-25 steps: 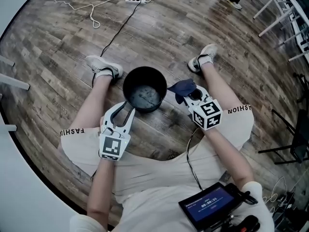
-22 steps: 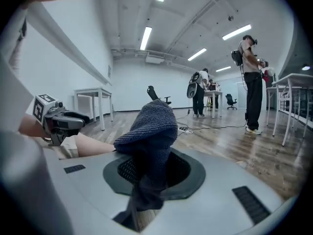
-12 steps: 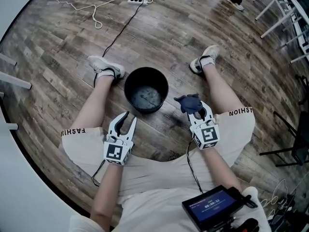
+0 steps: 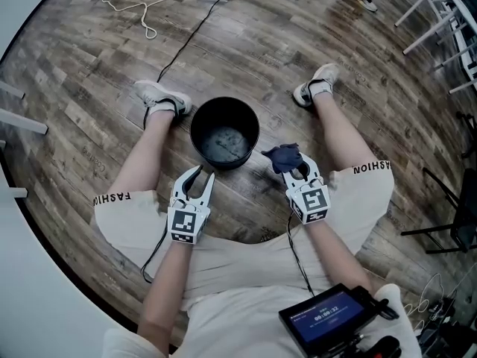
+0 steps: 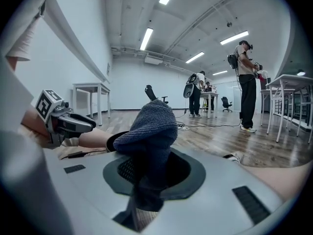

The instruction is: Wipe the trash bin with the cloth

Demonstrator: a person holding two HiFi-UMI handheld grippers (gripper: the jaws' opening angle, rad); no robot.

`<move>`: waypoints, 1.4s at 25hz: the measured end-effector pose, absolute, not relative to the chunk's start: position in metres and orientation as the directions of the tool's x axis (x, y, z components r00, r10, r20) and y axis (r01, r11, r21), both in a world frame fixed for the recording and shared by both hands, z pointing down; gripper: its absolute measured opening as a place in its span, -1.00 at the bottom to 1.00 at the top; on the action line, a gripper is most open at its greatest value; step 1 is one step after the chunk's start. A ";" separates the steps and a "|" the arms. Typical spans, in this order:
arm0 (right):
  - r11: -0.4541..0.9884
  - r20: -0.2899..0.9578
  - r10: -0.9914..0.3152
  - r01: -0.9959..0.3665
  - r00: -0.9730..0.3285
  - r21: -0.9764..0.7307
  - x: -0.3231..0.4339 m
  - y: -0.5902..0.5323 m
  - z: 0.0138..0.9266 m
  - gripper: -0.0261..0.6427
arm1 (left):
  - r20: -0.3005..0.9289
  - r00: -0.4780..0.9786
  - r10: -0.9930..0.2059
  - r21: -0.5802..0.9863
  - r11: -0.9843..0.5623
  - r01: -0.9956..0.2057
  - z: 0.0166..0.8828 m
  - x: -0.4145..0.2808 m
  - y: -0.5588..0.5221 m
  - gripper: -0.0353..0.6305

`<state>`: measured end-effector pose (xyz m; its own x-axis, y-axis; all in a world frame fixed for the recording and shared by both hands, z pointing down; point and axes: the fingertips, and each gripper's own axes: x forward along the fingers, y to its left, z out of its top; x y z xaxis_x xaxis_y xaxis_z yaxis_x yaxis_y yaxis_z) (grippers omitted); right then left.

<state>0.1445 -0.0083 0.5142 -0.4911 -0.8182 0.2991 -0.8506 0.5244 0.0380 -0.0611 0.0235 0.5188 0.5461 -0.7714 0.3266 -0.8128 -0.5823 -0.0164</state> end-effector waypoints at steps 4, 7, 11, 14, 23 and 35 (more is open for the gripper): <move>0.526 0.309 -0.814 -0.850 -0.492 0.032 0.143 -0.008 0.518 -0.67 | 0.332 0.538 -0.774 -0.002 -0.571 -0.821 0.520 -0.065 0.023 -0.51; 0.520 0.310 -0.816 -0.854 -0.488 0.026 0.143 -0.009 0.519 -0.67 | 0.336 0.536 -0.774 -0.003 -0.570 -0.822 0.521 -0.065 0.023 -0.51; 0.517 0.318 -0.817 -0.855 -0.481 0.035 0.145 -0.008 0.520 -0.67 | 0.341 0.534 -0.773 -0.003 -0.569 -0.822 0.522 -0.065 0.023 -0.51; 0.510 0.338 -0.819 -0.858 -0.464 0.058 0.146 -0.009 0.522 -0.67 | 0.343 0.531 -0.774 -0.003 -0.567 -0.824 0.522 -0.065 0.023 -0.51; 0.523 0.343 -0.813 -0.849 -0.471 0.075 0.140 -0.008 0.524 -0.68 | 0.346 0.529 -0.775 -0.002 -0.564 -0.825 0.523 -0.066 0.023 -0.51; 0.527 0.343 -0.813 -0.846 -0.471 0.086 0.139 -0.010 0.523 -0.68 | 0.351 0.525 -0.775 0.000 -0.561 -0.828 0.526 -0.066 0.021 -0.51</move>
